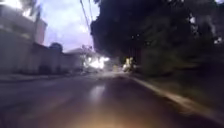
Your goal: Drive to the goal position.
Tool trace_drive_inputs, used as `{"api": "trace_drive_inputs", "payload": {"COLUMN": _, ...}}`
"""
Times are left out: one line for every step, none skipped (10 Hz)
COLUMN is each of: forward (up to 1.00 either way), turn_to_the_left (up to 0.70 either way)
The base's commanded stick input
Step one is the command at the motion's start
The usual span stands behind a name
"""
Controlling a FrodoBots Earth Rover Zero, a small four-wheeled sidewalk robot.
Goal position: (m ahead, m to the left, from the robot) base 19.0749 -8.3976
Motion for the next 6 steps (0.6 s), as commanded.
{"api": "trace_drive_inputs", "payload": {"forward": 0.7, "turn_to_the_left": 0.0}}
{"api": "trace_drive_inputs", "payload": {"forward": 0.7, "turn_to_the_left": 0.0}}
{"api": "trace_drive_inputs", "payload": {"forward": 0.7, "turn_to_the_left": 0.0}}
{"api": "trace_drive_inputs", "payload": {"forward": 0.7, "turn_to_the_left": 0.0}}
{"api": "trace_drive_inputs", "payload": {"forward": 0.7, "turn_to_the_left": 0.0}}
{"api": "trace_drive_inputs", "payload": {"forward": 0.7, "turn_to_the_left": 0.0}}
